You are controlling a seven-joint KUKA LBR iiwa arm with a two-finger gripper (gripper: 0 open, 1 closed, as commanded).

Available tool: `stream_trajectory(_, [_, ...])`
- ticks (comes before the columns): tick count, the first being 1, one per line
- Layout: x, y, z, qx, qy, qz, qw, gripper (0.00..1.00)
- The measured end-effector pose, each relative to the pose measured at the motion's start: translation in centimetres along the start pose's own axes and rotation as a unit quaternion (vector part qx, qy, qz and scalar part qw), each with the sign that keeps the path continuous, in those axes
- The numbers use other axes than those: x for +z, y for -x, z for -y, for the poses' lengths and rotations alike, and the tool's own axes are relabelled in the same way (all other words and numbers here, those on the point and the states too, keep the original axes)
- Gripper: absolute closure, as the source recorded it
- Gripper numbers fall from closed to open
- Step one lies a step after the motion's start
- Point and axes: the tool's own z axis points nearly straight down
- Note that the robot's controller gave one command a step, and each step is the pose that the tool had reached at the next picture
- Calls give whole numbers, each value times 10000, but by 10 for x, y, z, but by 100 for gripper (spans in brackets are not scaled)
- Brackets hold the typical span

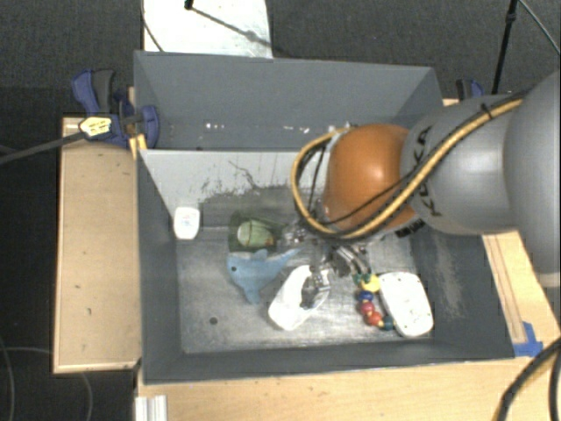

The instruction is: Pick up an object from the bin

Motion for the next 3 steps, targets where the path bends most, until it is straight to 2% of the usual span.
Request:
stream_trajectory(1, [27, 5, 22, -724, 7, 28, 9974, 100])
stream_trajectory(2, [27, 5, 22, -717, 8, 28, 9974, 100])
stream_trajectory(3, [26, -3, 10, -720, -4, 11, 9974, 100])
